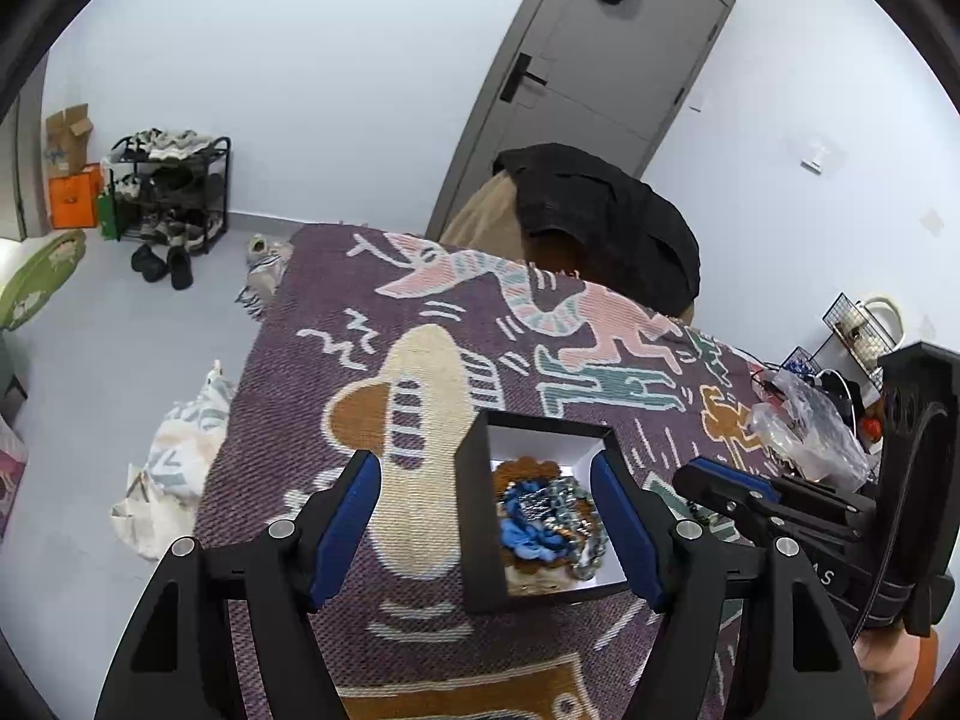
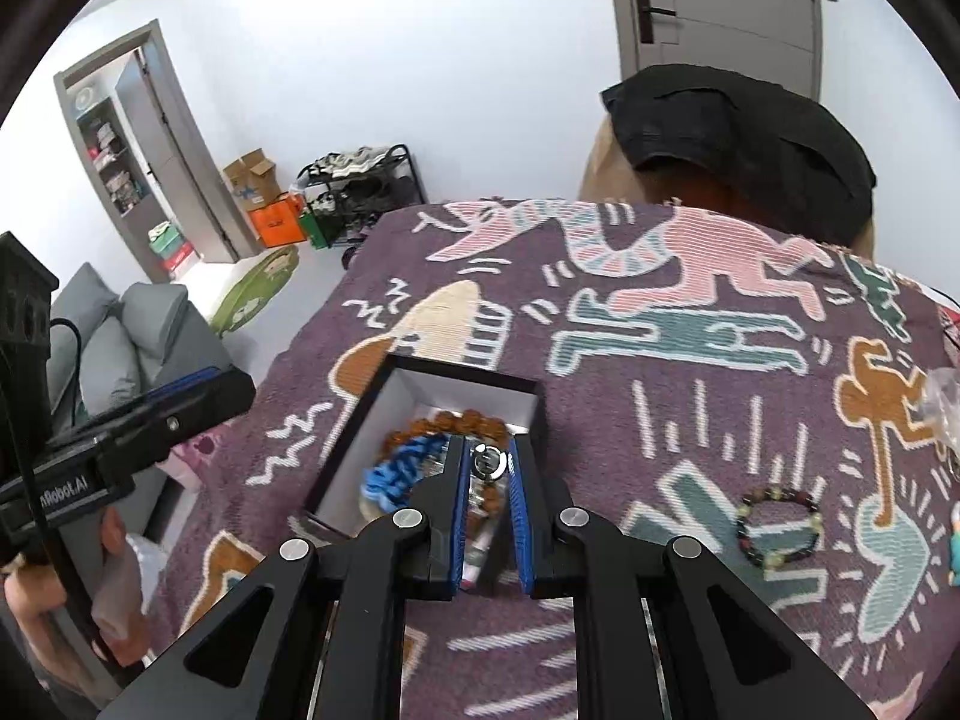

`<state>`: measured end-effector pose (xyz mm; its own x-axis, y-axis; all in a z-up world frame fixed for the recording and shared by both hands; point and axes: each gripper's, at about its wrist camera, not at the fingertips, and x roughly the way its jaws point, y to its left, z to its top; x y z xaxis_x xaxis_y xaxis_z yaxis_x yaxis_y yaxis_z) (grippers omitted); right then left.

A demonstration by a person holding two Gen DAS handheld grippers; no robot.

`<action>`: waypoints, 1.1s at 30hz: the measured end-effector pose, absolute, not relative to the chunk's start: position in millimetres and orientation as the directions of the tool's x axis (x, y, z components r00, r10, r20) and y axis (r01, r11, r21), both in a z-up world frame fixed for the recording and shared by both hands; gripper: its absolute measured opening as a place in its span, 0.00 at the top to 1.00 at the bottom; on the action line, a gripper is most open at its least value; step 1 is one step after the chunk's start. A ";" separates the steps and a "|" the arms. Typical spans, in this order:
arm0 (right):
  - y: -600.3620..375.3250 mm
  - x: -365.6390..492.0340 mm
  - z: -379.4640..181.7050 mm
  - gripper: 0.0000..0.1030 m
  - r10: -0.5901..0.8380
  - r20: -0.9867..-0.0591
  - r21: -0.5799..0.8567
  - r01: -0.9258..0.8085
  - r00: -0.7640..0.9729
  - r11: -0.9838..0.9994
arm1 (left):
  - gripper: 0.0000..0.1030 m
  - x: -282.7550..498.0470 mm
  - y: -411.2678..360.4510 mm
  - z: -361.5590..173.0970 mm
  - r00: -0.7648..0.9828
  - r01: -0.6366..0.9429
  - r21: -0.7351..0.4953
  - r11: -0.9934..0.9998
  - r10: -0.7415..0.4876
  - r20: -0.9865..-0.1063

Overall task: Organize jewelry
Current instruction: 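Lower the silver ring into the black box and open the right gripper, then move the right gripper to the black and green bead bracelet and grasp it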

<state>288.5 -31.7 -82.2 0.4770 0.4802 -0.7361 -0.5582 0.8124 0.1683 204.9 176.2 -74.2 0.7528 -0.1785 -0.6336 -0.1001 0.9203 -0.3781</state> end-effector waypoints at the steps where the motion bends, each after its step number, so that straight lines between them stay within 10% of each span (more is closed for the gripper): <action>1: -26.8 289.0 -82.4 0.86 0.483 -0.737 0.170 -0.562 0.473 0.810 | 0.29 203.6 179.2 -74.5 0.753 -0.103 -0.380 0.919 -0.178 -0.634; 8: 4.8 294.7 -81.6 0.85 0.518 -0.733 0.201 -0.587 0.441 0.784 | 0.29 197.8 197.4 -77.2 0.755 -0.128 -0.388 0.913 -0.164 -0.635; 12: 10.2 297.0 -87.3 0.55 0.497 -0.750 0.194 -0.572 0.436 0.797 | 0.29 196.3 205.0 -81.4 0.752 -0.145 -0.388 0.910 -0.153 -0.641; 33: -96.1 296.3 -99.0 0.46 0.439 -0.750 0.214 -0.447 0.495 0.869 | 0.29 218.5 138.0 -77.2 0.724 -0.054 -0.349 0.936 -0.204 -0.659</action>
<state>296.3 -96.1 -99.0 0.4949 0.4388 -0.7500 -0.4468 0.8688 0.2135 218.5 138.0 -77.2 0.7239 -0.2041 -0.6591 -0.0539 0.9356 -0.3489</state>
